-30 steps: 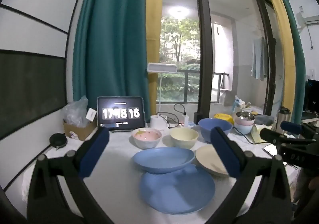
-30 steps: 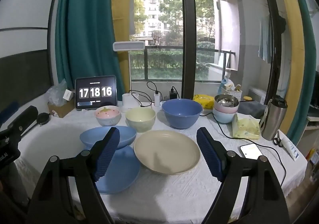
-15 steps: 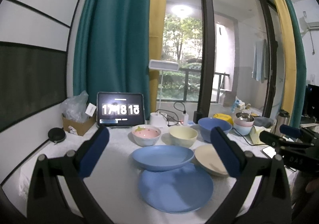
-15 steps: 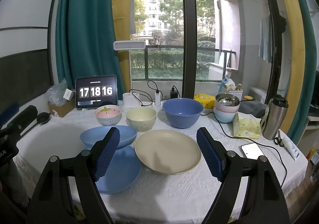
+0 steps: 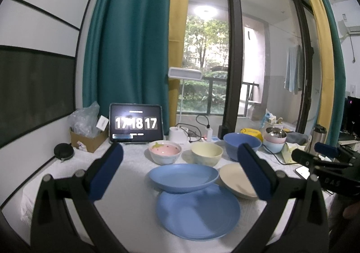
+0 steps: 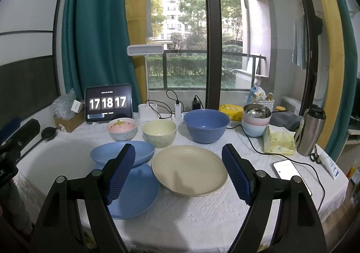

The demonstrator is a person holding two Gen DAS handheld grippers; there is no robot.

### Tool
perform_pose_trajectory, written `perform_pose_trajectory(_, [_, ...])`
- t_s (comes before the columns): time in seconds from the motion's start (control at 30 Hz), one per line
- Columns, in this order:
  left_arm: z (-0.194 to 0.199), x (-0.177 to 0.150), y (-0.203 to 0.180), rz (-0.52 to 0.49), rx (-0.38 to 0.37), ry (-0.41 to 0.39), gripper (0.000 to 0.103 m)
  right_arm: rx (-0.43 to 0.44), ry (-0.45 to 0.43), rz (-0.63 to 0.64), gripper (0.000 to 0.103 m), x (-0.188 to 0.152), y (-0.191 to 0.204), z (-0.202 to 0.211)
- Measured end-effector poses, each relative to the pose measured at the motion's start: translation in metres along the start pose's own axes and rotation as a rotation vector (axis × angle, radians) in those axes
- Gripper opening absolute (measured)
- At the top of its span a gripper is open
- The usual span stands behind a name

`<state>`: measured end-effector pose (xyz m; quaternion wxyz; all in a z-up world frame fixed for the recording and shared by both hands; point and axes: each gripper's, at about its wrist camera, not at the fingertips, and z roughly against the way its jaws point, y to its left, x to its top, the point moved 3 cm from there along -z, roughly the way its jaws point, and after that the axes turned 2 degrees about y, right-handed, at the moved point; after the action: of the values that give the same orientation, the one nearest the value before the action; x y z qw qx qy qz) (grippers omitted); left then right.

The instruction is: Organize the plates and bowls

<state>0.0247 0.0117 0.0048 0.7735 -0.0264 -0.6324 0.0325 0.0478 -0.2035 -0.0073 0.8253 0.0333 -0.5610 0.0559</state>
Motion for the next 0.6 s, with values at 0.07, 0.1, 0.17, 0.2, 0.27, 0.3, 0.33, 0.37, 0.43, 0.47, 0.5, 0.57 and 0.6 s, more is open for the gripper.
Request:
perform_pose_trajectory(0.07, [0.0002, -0.0005, 0.0005, 0.0, 0.0, 0.0, 0.102, 0.0, 0.0, 0.001, 0.083, 0.0, -0.0001, -0.0001])
perform_pose_trajectory(0.1, [0.0004, -0.0006, 0.0005, 0.002, 0.0, 0.0, 0.102, 0.0, 0.001, 0.001, 0.083, 0.0002, -0.0001, -0.0003])
perform_pose_trajectory(0.17, [0.0005, -0.0004, 0.0002, 0.0, 0.0, -0.001, 0.102, 0.0, 0.002, 0.001, 0.083, -0.0007, -0.0003, -0.0007])
perform_pose_trajectory(0.2, [0.0008, -0.0007, -0.0003, 0.0, 0.001, -0.001, 0.102, 0.0, 0.002, -0.001, 0.083, -0.0007, -0.0002, -0.0007])
perform_pose_trajectory(0.27, [0.0003, -0.0002, 0.0007, 0.002, 0.0, 0.001, 0.102, 0.0, 0.004, 0.0, 0.083, -0.0018, -0.0007, -0.0015])
perform_pose_trajectory(0.3, [0.0001, -0.0001, 0.0009, 0.002, 0.0, 0.0, 0.102, 0.0, 0.004, 0.0, 0.083, -0.0024, -0.001, -0.0013])
perform_pose_trajectory(0.33, [0.0001, -0.0003, 0.0009, 0.002, 0.0, 0.001, 0.102, 0.001, 0.003, -0.001, 0.083, -0.0023, -0.0009, -0.0015])
perform_pose_trajectory(0.37, [0.0, -0.0005, 0.0008, 0.002, 0.0, 0.002, 0.102, 0.0, 0.004, 0.0, 0.083, -0.0021, -0.0007, -0.0018])
perform_pose_trajectory(0.43, [0.0006, -0.0016, 0.0012, 0.002, -0.001, 0.003, 0.102, 0.0, 0.005, 0.0, 0.083, -0.0021, -0.0008, -0.0016])
perform_pose_trajectory(0.47, [0.0006, -0.0016, 0.0016, 0.002, 0.0, 0.002, 0.102, 0.0, 0.005, 0.0, 0.083, -0.002, -0.0007, -0.0016])
perform_pose_trajectory(0.5, [0.0005, -0.0013, 0.0019, 0.002, -0.001, 0.003, 0.102, 0.0, 0.005, 0.001, 0.083, -0.0019, -0.0008, -0.0018])
perform_pose_trajectory(0.57, [0.001, -0.0014, 0.0019, 0.002, 0.0, 0.001, 0.102, 0.0, 0.005, 0.0, 0.083, -0.0019, -0.0008, -0.0017])
perform_pose_trajectory(0.6, [0.0003, -0.0006, 0.0026, 0.004, -0.001, 0.003, 0.102, 0.0, 0.005, 0.0, 0.083, -0.0019, -0.0007, -0.0018])
